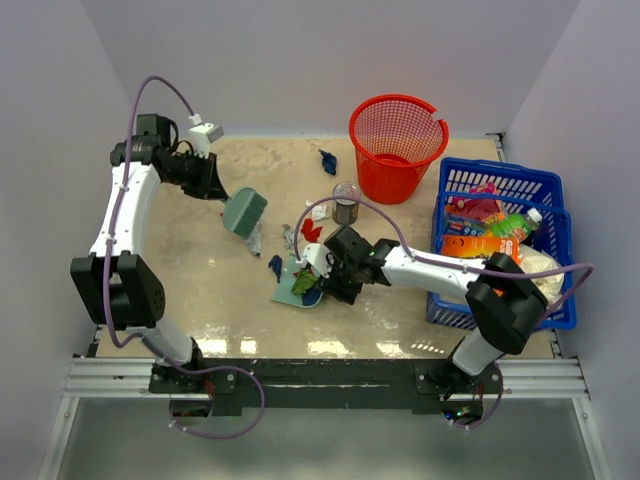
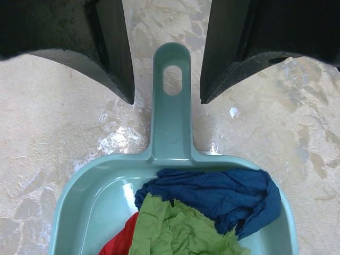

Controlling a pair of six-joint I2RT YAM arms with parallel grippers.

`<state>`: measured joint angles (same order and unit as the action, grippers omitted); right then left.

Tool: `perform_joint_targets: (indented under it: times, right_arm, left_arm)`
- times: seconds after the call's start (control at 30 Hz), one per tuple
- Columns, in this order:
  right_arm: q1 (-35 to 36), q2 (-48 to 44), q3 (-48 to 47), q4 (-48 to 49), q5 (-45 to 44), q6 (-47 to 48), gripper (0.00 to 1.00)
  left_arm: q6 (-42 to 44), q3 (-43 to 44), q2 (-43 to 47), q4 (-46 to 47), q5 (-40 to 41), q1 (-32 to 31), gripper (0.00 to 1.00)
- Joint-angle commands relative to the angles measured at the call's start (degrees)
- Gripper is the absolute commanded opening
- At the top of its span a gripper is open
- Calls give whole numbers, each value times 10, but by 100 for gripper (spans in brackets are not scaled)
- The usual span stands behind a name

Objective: Sweep away the paper scraps from the table

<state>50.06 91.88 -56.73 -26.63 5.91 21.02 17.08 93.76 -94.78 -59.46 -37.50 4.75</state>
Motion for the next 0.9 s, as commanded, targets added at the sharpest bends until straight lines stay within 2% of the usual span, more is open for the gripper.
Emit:
perform_joint_targets:
  times: [0.0,0.17,0.27,0.37,0.43,0.57,0.6,0.63,0.73,0.87]
  right_arm:
    - [-2,3,15,36,8,-14,54]
    - [-2,10,24,46,-1,-13,49]
    - [-2,11,26,47,-1,-12,42]
    - [-2,12,21,43,-5,-17,38]
    - [-3,16,14,37,-6,-18,37]
    - [-3,26,5,32,-6,-17,35]
    - [-2,28,1,30,-4,-17,32]
    - [-2,30,0,28,-3,-17,25]
    - [-2,35,-7,22,1,-16,12]
    - [-3,35,-13,17,-6,-10,3]
  left_arm:
    - [4,-2,25,15,-15,2,0]
    - [8,-5,26,8,-16,2,0]
    - [25,-9,21,-24,-23,1,0]
    - [32,-50,31,-38,-33,2,0]
    - [21,-87,51,-14,-57,-4,0]
    - [-26,-173,82,69,-47,-17,0]
    - [-49,-182,85,100,-39,-18,0]
    - [-59,-189,88,112,-36,-19,0]
    - [-73,-195,83,131,-27,-21,0]
    - [-86,-188,73,134,-8,-21,0]
